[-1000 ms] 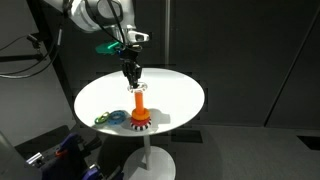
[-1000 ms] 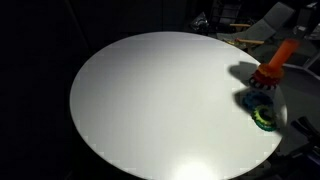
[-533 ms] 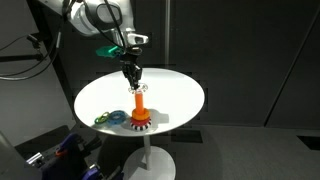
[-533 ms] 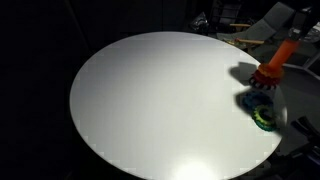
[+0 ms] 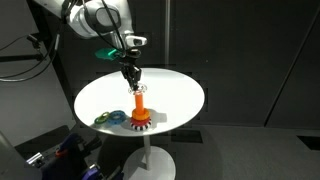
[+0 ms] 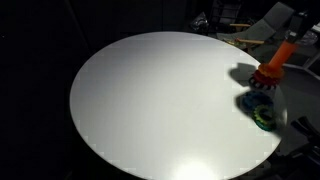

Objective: Put the transparent circular object on the orange object

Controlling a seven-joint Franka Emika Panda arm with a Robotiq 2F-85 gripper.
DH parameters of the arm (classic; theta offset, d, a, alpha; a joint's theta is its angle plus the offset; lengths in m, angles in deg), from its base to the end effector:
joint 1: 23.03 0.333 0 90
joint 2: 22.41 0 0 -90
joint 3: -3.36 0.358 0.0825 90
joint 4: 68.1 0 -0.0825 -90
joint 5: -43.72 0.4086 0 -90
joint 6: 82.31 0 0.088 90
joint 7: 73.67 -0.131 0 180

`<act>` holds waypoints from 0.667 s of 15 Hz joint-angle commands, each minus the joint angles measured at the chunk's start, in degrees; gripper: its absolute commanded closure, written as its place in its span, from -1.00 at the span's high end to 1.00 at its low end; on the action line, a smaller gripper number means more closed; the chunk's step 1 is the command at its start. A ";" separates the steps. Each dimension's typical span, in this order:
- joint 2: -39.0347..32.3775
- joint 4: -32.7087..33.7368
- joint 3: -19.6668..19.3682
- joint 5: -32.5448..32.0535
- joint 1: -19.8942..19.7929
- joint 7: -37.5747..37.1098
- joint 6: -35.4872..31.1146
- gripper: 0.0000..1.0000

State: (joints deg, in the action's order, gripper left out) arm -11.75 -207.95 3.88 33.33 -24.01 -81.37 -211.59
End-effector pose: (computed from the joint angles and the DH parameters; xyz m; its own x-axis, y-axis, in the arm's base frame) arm 0.4723 -0.0120 0.3756 0.9996 -0.0268 0.0123 -0.0283 -0.9896 0.1410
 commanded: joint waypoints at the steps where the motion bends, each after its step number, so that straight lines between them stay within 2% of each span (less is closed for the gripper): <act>1: 0.33 -0.76 0.40 0.24 -0.15 -1.34 -1.35 -0.84; 10: -0.24 -1.07 0.28 0.45 -0.29 -1.82 -1.65 -0.87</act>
State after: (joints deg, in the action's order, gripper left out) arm -12.02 -208.55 3.97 33.33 -24.01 -81.89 -212.28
